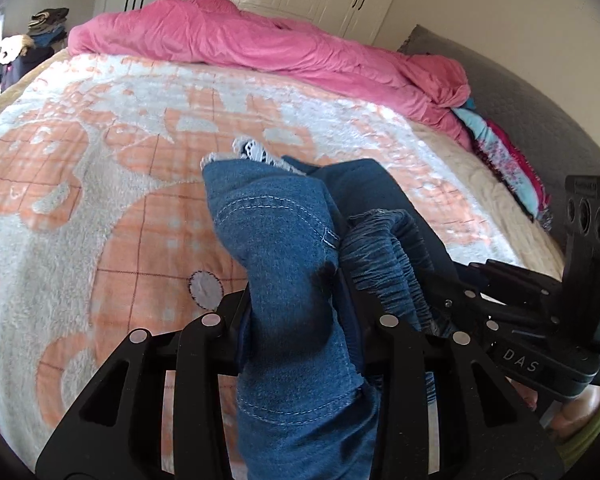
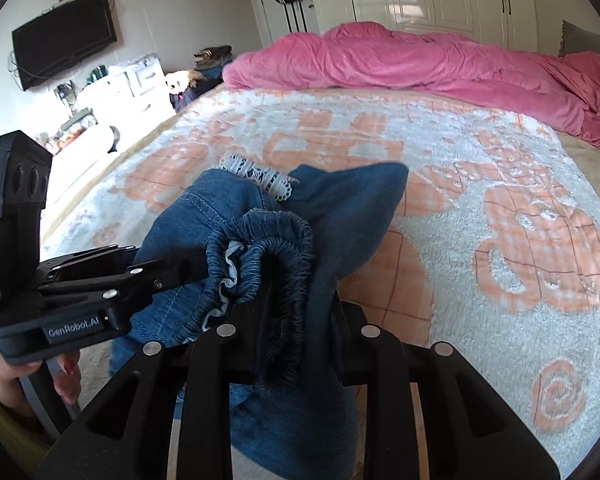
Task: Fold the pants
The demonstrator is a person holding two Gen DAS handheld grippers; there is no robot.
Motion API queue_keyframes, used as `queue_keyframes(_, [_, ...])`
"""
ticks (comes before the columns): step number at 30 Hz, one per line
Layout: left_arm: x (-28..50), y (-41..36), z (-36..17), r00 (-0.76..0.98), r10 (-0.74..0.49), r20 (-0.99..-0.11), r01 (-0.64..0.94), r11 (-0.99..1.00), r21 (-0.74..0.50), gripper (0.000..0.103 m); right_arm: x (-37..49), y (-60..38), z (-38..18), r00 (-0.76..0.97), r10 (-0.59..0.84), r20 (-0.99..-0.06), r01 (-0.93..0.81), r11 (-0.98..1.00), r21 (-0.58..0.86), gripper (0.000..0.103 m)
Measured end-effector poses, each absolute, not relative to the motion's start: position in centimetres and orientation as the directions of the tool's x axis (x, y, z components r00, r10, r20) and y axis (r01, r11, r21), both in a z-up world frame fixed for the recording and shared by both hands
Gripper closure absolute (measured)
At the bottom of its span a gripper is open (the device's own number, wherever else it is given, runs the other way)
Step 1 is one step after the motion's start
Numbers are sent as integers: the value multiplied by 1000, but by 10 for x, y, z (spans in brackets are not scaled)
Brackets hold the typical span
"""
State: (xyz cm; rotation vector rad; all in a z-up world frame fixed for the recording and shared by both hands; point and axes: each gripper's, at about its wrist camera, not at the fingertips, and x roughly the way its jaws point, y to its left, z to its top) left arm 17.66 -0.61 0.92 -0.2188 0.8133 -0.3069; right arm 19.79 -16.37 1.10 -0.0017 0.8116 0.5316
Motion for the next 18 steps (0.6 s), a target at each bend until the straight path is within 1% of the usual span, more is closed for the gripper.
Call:
queue_keyframes(3, [180, -4, -4, 633, -328, -701, 158, 941, -298, 75, 210, -164, -5, 526, 397, -752, -406, 894, 188, 79])
queue_keyframes(5, [182, -2, -9, 626, -319, -712, 147, 944, -295, 71, 215, -169, -15, 493, 386, -779, -377, 902, 208, 77])
queue_keyframes(7, [183, 0, -15, 617, -301, -727, 127, 950, -285, 60, 216, -171, -21, 475, 360, -803, -358, 913, 198, 73])
queue_keyframes(8, [184, 2, -19, 612, -293, -734, 115, 952, -283, 58, 216, -172, -24, 474, 343, -811, -352, 918, 182, 70])
queue_keyframes(9, [184, 3, -23, 608, -290, -739, 108, 953, -284, 53, 216, -173, -27, 474, 332, -815, -347, 922, 174, 64])
queue_keyframes(10, [186, 5, -27, 604, -289, -743, 98, 952, -290, 49, 217, -174, -29, 471, 324, -820, -339, 925, 170, 61])
queue_keyframes(11, [186, 7, -30, 602, -291, -744, 93, 951, -296, 49, 217, -176, -31, 467, 324, -823, -329, 927, 179, 59])
queue_keyframes(13, [185, 8, -32, 602, -292, -743, 90, 950, -300, 48, 219, -179, -35, 466, 319, -825, -316, 931, 182, 51])
queue_keyframes(18, [181, 7, -32, 612, -281, -740, 87, 953, -289, 44, 218, -181, -38, 478, 320, -818, -314, 932, 181, 49])
